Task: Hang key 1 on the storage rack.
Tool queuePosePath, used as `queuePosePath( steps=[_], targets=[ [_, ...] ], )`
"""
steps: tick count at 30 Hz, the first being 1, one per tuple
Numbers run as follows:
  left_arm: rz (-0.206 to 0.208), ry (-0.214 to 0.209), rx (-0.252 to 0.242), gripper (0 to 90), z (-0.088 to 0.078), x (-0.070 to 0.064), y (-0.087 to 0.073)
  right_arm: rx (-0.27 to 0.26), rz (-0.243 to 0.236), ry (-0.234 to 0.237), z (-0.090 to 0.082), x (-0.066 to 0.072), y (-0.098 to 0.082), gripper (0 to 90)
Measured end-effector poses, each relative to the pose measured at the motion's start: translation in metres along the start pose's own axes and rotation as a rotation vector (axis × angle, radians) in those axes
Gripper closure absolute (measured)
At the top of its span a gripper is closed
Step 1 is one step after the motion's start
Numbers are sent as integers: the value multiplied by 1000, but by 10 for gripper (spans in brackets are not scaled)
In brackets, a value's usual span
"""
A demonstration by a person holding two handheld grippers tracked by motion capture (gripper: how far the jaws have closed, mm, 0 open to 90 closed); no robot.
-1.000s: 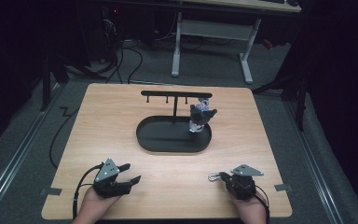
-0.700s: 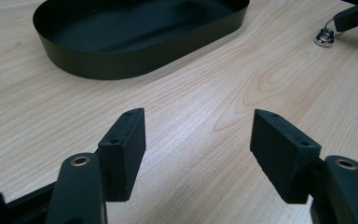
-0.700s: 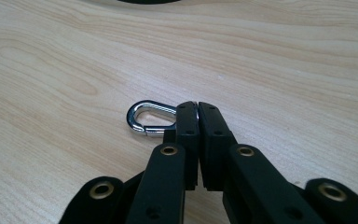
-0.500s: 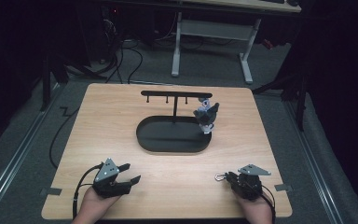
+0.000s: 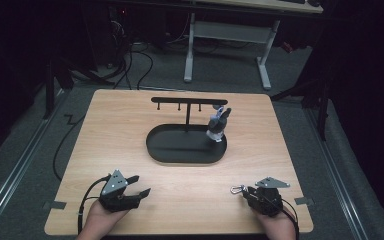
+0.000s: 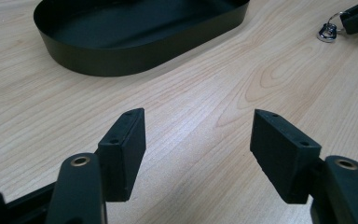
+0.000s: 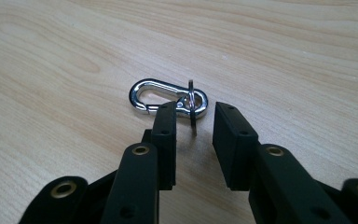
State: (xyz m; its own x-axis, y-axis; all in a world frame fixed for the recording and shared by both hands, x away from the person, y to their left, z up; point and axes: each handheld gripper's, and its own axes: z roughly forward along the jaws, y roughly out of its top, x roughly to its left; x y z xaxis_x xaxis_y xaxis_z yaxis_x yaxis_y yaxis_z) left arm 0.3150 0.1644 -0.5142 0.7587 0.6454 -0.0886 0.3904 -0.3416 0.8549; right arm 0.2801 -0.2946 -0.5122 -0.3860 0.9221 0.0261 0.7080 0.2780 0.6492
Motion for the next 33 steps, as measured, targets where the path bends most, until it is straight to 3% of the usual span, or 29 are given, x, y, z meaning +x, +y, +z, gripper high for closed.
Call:
queuePosePath(
  steps=[4,17,25,33],
  targets=[
    [2,-3,0,365,-1,-1,0,71,-43,-1,1,2,2,705],
    [5,-6,-3,364,-2,-1,0,255,-105,-4,2,3,24,703],
    [6,-8,-4,364,-3,0,1,323,-127,11,0,0,38,674],
    [7,-10,-6,364,-3,-1,1,387,-128,26,2,-4,50,709]
  ],
)
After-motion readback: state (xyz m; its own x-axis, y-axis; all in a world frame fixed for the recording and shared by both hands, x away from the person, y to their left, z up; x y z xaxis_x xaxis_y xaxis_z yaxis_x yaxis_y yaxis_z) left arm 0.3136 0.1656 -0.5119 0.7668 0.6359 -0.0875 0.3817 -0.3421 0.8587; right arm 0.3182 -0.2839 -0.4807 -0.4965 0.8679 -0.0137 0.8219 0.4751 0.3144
